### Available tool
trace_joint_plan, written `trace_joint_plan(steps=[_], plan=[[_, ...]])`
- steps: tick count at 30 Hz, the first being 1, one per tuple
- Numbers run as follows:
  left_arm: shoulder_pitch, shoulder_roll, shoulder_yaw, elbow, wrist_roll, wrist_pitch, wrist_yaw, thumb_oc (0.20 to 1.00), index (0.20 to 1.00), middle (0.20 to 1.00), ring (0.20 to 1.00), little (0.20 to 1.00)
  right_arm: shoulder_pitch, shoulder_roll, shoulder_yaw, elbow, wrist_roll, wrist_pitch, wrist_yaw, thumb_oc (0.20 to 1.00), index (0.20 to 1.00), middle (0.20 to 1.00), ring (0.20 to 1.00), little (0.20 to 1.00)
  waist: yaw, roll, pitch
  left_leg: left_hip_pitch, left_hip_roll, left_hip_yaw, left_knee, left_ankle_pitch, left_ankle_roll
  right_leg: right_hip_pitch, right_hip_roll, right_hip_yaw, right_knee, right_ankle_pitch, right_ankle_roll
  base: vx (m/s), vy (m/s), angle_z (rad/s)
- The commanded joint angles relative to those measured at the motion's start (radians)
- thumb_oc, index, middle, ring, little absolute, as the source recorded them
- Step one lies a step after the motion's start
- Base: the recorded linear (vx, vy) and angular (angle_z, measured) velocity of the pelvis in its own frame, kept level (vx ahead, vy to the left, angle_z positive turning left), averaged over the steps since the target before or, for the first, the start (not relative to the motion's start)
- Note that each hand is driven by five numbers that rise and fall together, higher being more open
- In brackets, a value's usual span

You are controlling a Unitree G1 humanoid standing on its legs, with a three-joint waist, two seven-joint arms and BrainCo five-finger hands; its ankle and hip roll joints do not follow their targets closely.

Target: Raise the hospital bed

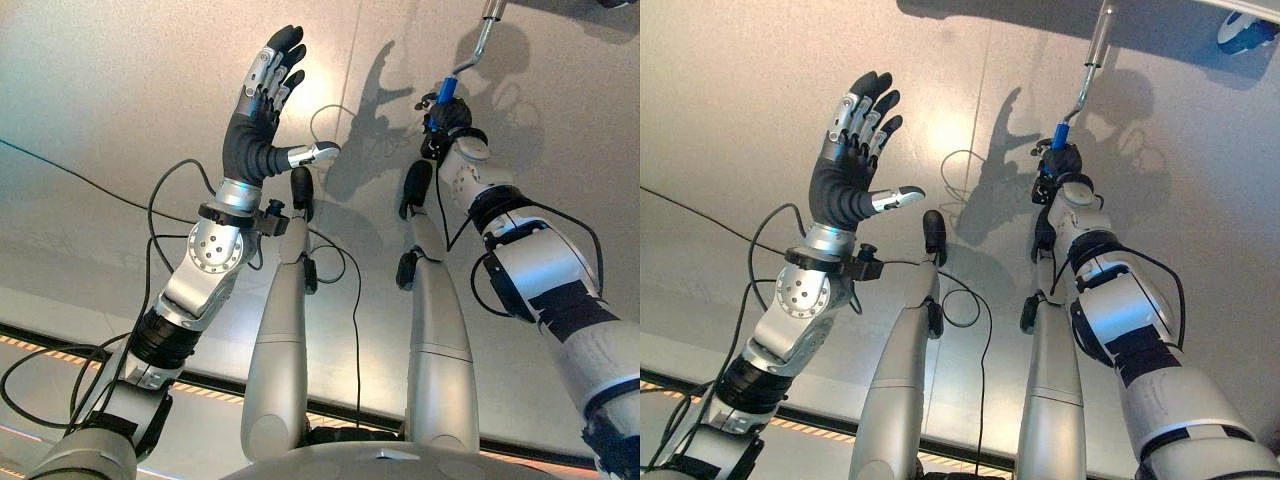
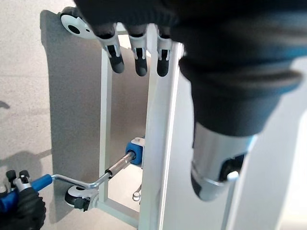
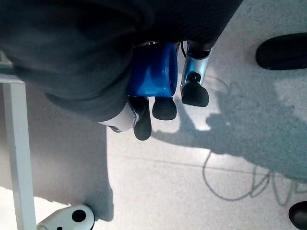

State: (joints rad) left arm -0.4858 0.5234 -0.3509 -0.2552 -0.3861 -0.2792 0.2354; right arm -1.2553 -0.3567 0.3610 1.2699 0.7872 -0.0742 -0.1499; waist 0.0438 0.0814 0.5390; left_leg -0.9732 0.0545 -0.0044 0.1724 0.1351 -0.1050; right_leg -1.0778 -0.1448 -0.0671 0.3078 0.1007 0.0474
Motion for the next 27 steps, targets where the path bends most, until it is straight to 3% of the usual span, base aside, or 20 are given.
trace_joint_plan(steps=[1, 5, 13, 17, 27], plan=[[0.031, 0.005, 0.015, -0.168, 0.007, -0.059, -0.007, 1.0, 1.0, 1.0, 1.0, 1.0, 0.001, 0.02, 0.038, -0.009, -0.009, -0.01, 0.006, 0.2, 0.2, 0.2, 0.2, 0.2, -0.016, 0.044, -0.019, -0.002, -0.037, 0.011, 0.115, -0.115, 0.034, 0.082, -0.003, 0.02, -0.054, -0.028, 0.101, 0.0, 0.0, 0.0], [0.035, 0.014, 0.019, -0.174, -0.008, -0.064, -0.009, 1.0, 1.0, 1.0, 1.0, 1.0, 0.002, 0.03, 0.061, -0.029, -0.051, -0.007, -0.004, 0.2, 0.2, 0.2, 0.2, 0.2, -0.016, 0.037, -0.019, -0.003, -0.037, 0.008, 0.118, -0.113, 0.033, 0.085, -0.004, 0.016, -0.053, -0.029, 0.1, 0.0, -0.018, 0.01], [0.069, 0.024, 0.056, -0.196, -0.049, -0.071, -0.012, 1.0, 1.0, 1.0, 1.0, 1.0, 0.004, 0.162, 0.177, -0.191, -0.153, -0.018, -0.001, 0.2, 0.2, 0.2, 0.2, 0.2, -0.01, 0.011, -0.019, -0.017, -0.044, -0.002, 0.129, -0.11, 0.034, 0.083, -0.008, 0.008, -0.045, -0.024, 0.1, 0.0, -0.006, 0.05], [0.074, 0.023, 0.066, -0.195, -0.061, -0.077, -0.018, 1.0, 1.0, 1.0, 1.0, 1.0, 0.023, 0.191, 0.203, -0.32, -0.114, -0.042, 0.021, 0.2, 0.2, 0.2, 0.2, 0.2, -0.012, 0.01, -0.019, -0.019, -0.046, -0.001, 0.134, -0.113, 0.033, 0.083, -0.015, 0.01, -0.044, -0.022, 0.101, 0.0, 0.008, 0.02], [0.09, 0.025, 0.088, -0.196, -0.056, -0.081, -0.016, 1.0, 1.0, 1.0, 1.0, 1.0, 0.09, 0.169, 0.235, -0.647, -0.092, -0.092, 0.043, 0.2, 0.2, 0.2, 0.2, 0.2, -0.028, -0.007, -0.019, -0.007, -0.042, 0.019, 0.135, -0.115, 0.029, 0.097, -0.017, 0.024, -0.069, -0.006, 0.105, 0.0, 0.001, 0.0]])
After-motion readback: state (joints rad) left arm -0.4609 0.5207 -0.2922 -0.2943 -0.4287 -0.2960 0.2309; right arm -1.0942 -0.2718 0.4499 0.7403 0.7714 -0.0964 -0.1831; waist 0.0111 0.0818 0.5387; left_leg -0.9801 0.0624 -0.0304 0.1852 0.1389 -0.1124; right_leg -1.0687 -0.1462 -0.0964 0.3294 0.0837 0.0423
